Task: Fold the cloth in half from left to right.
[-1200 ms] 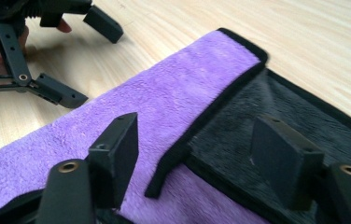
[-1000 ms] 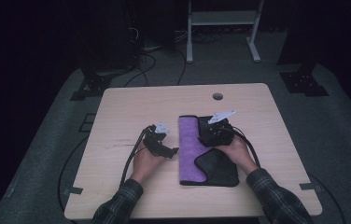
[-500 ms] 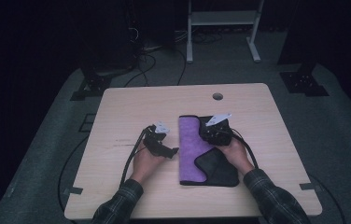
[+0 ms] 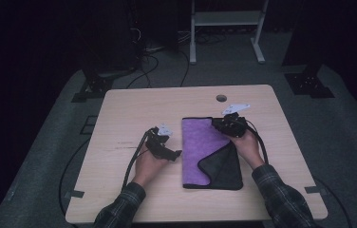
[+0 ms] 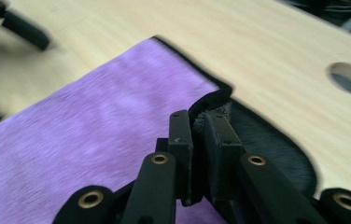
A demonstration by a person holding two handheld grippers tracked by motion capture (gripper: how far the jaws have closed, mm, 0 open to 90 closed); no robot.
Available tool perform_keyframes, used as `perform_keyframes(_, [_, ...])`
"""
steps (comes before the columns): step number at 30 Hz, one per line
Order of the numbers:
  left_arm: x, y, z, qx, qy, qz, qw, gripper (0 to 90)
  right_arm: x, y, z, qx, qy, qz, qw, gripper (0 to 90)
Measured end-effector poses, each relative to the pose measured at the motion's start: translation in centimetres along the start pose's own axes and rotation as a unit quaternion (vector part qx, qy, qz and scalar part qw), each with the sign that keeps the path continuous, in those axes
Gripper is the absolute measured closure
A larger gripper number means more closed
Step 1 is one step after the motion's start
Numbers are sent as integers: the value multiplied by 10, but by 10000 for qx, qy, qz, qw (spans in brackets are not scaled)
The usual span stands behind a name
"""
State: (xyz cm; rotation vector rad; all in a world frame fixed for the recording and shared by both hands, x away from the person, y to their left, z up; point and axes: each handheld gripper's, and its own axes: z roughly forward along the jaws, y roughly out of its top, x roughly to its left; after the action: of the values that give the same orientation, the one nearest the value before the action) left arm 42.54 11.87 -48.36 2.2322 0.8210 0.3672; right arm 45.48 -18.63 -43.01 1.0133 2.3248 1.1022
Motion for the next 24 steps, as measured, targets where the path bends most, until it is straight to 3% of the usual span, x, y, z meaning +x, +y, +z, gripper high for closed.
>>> perform_keyframes(5, [0, 0, 0, -2, 3, 6, 10000, 0, -19, 6, -1, -60, -220, 235, 9995, 808])
perform_keyframes(11, [0, 0, 0, 1, 5, 12, 10000, 0, -38, 7, 8, 122, -420, 458, 9980, 807])
perform_keyframes(12, [0, 0, 0, 1, 5, 12, 10000, 0, -42, 2, 14, 249, -491, 499, 9972, 804])
perform_keyframes(17, [0, 0, 0, -1, -1, 3, 10000, 0, -49, -9, 27, 421, -609, 522, 9959, 785])
perform_keyframes(18, [0, 0, 0, 1, -2, -1, 10000, 0, -51, -12, 32, 524, -829, 417, 9943, 758])
perform_keyframes(24, [0, 0, 0, 0, -2, 0, 10000, 0, -63, -20, 32, 599, -1032, 526, 9915, 703])
